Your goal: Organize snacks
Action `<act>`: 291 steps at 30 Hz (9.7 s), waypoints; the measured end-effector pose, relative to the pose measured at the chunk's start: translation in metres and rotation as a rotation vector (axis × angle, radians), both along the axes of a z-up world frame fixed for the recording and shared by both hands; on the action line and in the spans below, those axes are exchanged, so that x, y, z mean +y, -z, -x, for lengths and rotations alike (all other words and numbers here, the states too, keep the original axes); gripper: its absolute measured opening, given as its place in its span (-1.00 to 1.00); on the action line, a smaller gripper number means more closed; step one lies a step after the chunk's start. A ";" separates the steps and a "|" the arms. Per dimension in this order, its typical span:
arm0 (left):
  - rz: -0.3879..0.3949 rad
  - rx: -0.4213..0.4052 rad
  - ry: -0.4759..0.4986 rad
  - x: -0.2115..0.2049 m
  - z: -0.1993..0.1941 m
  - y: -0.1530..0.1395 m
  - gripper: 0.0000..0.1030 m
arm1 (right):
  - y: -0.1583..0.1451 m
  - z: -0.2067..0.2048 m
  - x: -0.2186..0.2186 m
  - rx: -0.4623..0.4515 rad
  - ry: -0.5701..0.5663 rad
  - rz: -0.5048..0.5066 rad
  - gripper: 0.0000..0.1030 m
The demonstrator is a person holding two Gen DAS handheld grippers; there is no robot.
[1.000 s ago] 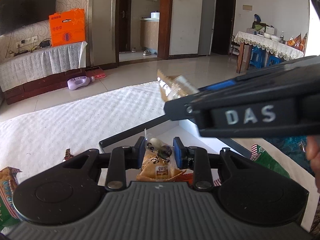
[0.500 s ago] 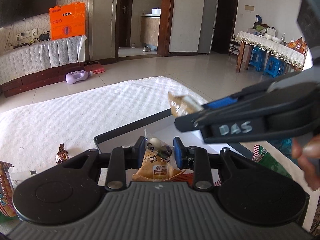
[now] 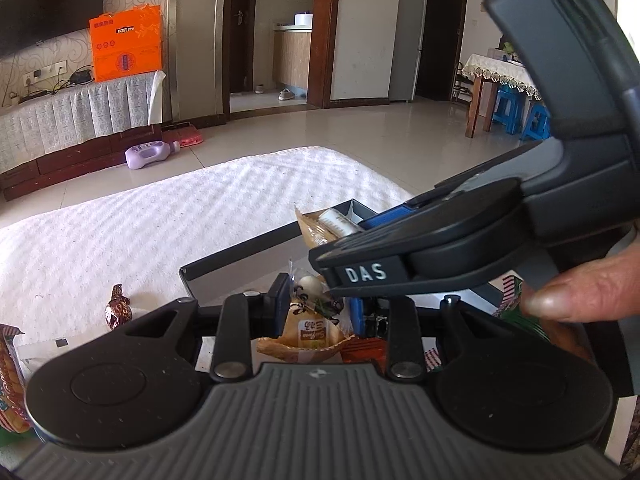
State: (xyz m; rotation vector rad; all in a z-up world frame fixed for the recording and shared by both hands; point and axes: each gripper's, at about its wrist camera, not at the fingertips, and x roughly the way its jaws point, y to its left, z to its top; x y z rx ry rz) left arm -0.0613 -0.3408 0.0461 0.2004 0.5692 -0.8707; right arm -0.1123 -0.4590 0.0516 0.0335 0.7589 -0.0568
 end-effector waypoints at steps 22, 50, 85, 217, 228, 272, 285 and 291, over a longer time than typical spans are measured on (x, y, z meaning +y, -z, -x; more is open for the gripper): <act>0.012 -0.010 0.031 0.000 0.005 -0.003 -0.33 | -0.023 0.023 -0.014 -0.101 0.065 -0.115 -0.07; -0.003 -0.009 0.073 -0.050 0.022 0.007 0.40 | -0.021 0.050 -0.017 -0.081 0.063 -0.052 -0.04; 0.003 -0.056 -0.141 0.153 -0.017 -0.011 0.70 | -0.036 0.064 0.089 -0.182 -0.175 -0.060 0.07; -0.072 -0.077 -0.228 0.123 -0.044 -0.011 -0.26 | -0.053 0.088 0.098 -0.159 -0.231 -0.171 -0.54; -0.020 -0.071 -0.188 0.097 -0.033 -0.023 -0.26 | -0.069 0.099 0.075 -0.215 -0.186 -0.179 -0.54; 0.021 0.039 -0.032 -0.005 -0.004 0.002 -0.24 | -0.056 0.111 0.012 -0.200 -0.050 -0.201 -0.54; 0.011 0.035 -0.020 -0.017 -0.005 0.007 -0.24 | -0.052 0.112 0.004 -0.185 -0.041 -0.212 -0.54; 0.007 0.037 -0.011 -0.021 -0.002 0.006 -0.14 | -0.050 0.111 0.002 -0.178 -0.040 -0.213 -0.54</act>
